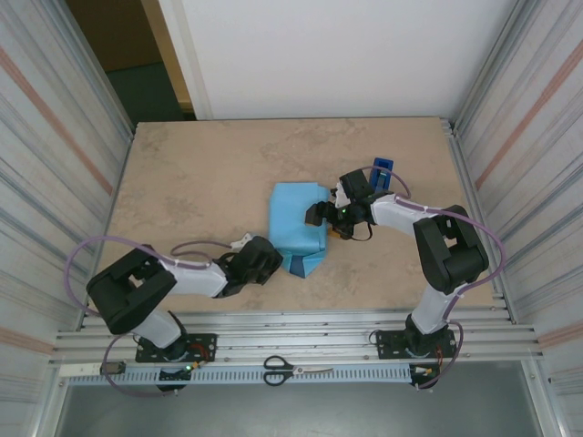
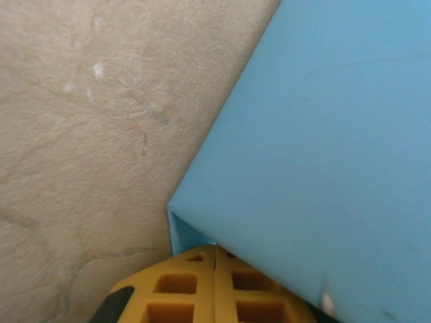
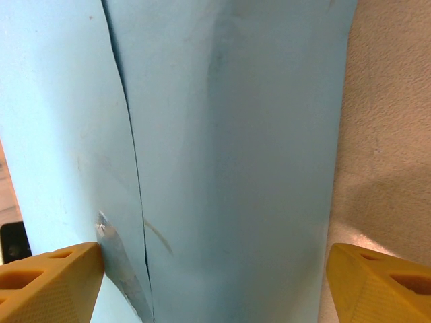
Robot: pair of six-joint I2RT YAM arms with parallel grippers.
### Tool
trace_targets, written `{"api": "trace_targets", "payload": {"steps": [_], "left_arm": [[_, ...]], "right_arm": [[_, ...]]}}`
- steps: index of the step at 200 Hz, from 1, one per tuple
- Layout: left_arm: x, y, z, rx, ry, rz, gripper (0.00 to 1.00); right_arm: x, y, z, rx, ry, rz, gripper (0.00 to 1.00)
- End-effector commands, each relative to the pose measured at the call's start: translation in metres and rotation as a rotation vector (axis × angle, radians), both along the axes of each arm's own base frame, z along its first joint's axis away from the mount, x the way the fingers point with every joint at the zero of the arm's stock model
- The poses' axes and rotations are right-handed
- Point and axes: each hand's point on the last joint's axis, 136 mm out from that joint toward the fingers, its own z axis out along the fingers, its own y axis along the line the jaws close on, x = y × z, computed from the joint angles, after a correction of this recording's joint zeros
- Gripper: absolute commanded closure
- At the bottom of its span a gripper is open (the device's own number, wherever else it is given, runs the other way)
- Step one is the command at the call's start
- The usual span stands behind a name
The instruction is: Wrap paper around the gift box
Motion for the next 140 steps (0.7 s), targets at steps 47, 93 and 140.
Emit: {"api": "trace_targets", "payload": {"steps": [47, 93, 140], "left_arm": [[-0.005, -0.002, 0.018, 0.015, -0.050, -0.012, 1.00], [-0.008, -0.014, -0.005, 0.013, 0.008, -0.018, 1.00], [-0.014, -0.010, -0.020, 0.012, 0.051, 0.010, 1.00]], "right_arm": [[-0.034, -0.022, -0.039, -0.130, 0.147, -0.005, 0.16], [-0.036, -0.021, -0.040, -0.128, 0.150, -0.001, 0.16], [-0.037, -0.020, -0.040, -0.128, 0.150, 0.002, 0.16]]}}
